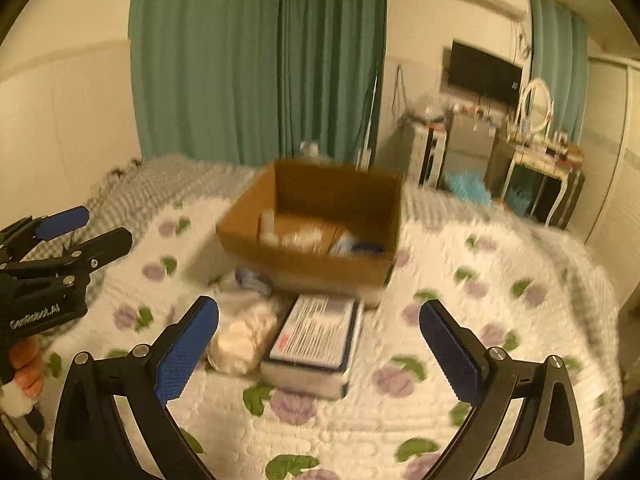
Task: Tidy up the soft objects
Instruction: 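Grasp the large white tissue pack with the right gripper while the left grasps the cream lace cloth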
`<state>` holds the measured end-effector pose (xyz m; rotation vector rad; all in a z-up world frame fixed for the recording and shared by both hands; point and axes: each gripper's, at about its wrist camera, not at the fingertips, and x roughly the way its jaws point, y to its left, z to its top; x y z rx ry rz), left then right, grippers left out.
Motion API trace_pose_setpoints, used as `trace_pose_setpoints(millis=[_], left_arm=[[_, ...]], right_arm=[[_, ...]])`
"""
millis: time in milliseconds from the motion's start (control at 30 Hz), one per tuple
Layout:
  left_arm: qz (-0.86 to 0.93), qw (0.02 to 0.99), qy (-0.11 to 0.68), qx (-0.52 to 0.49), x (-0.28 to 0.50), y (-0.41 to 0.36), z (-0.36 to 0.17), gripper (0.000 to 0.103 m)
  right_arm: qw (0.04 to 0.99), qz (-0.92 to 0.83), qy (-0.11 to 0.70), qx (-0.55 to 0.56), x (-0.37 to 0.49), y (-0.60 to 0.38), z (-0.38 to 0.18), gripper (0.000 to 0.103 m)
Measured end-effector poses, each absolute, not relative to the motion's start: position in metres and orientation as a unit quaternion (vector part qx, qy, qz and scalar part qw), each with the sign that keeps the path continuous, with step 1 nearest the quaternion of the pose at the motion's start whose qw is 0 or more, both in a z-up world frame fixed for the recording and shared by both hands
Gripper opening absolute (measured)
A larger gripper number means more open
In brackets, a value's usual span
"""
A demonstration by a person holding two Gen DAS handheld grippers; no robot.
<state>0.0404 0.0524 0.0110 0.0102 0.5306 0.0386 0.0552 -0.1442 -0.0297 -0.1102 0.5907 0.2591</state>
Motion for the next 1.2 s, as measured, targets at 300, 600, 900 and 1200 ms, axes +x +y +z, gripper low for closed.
trace_pose_setpoints(millis=[300, 600, 900, 1200], left_arm=[[0.021, 0.941, 0.336, 0.013, 0.048, 0.042, -0.073, 0.080], [0.012, 0.930, 0.366, 0.020, 0.059, 0.039, -0.102, 0.080], [-0.028, 0.925, 0.377, 0.031, 0.055, 0.018, -0.103, 0.080], [-0.081, 0.920, 0.381, 0.044, 0.064, -0.019, -0.106, 0.077]], right_arm=[[0.919, 0.126, 0.371, -0.049, 0.097, -0.131, -0.120, 0.101], [0.908, 0.117, 0.401, -0.032, 0.122, -0.131, -0.146, 0.091], [0.921, 0.103, 0.374, 0.010, 0.098, -0.165, -0.125, 0.084], [0.924, 0.089, 0.366, 0.061, 0.095, -0.201, -0.116, 0.084]])
